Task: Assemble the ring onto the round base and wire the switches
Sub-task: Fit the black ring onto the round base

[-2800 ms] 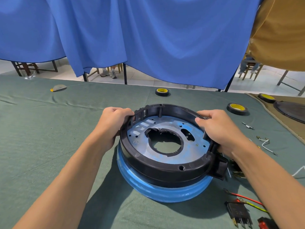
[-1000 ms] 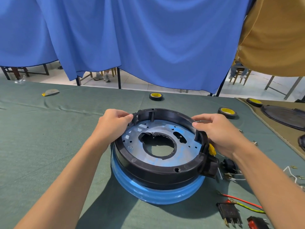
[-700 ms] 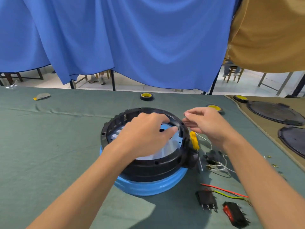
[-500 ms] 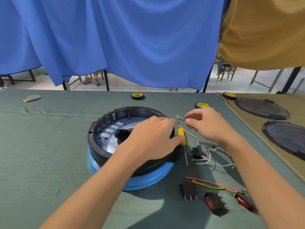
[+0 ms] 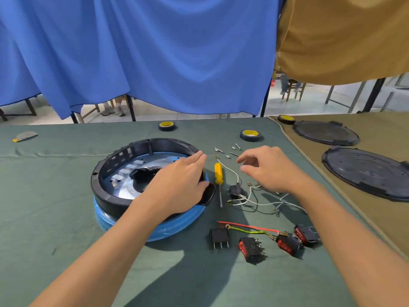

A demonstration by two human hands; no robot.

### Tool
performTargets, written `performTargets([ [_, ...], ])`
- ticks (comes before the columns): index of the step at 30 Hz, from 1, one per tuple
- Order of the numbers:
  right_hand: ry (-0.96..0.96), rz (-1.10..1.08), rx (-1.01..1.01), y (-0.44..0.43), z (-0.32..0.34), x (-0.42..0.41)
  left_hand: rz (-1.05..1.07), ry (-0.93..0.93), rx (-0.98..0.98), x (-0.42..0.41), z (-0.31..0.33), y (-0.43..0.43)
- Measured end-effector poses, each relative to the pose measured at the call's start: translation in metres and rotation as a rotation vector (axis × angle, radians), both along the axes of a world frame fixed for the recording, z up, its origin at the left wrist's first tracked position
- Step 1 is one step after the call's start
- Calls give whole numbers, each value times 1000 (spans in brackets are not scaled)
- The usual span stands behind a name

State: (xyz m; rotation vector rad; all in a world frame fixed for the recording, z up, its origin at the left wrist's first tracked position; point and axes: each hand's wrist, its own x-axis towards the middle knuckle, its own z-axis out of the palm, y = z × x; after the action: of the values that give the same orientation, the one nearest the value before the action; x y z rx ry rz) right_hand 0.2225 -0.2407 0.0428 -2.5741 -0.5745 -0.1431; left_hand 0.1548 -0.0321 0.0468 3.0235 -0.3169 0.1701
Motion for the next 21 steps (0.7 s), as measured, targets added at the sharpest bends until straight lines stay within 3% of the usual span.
performTargets([
  [9,-47,-261,25,-55,3,22,23,-2,-23,2,-3,1],
  [21,0,-242,16,-50,-2,22,-2,-12,-194,5,-4,4],
])
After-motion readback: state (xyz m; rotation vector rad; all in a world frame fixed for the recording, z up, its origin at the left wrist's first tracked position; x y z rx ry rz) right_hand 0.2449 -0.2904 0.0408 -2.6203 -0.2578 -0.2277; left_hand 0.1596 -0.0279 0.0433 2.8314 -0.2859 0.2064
